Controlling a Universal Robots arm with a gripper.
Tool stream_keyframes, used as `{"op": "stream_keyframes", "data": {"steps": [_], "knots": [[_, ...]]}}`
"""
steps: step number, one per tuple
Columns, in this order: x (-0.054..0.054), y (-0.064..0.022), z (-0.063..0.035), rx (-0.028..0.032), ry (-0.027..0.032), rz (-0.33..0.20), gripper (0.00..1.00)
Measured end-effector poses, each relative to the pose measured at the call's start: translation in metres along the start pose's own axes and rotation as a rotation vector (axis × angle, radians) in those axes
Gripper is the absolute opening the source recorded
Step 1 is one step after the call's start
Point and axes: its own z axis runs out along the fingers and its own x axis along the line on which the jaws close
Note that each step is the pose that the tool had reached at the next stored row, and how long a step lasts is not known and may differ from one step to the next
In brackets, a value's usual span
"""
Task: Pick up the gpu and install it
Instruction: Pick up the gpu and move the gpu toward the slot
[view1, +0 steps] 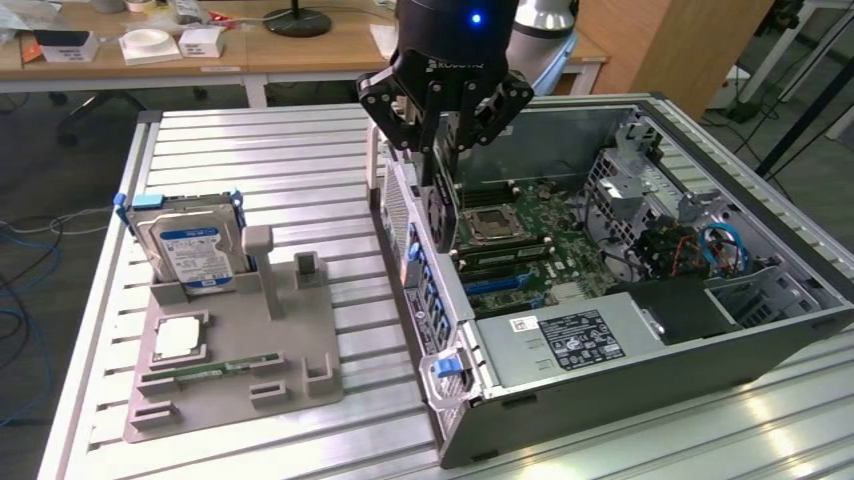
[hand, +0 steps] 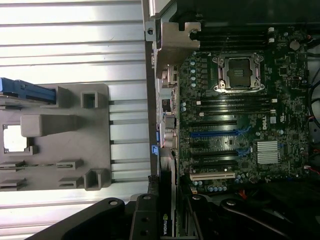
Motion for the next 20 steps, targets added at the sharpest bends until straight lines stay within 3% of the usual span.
{"op": "stream_keyframes", "data": {"steps": [20], "knots": [[-0.0041, 0.0003, 0.0001, 0.0002, 0.0, 0.0, 0.26]]}}
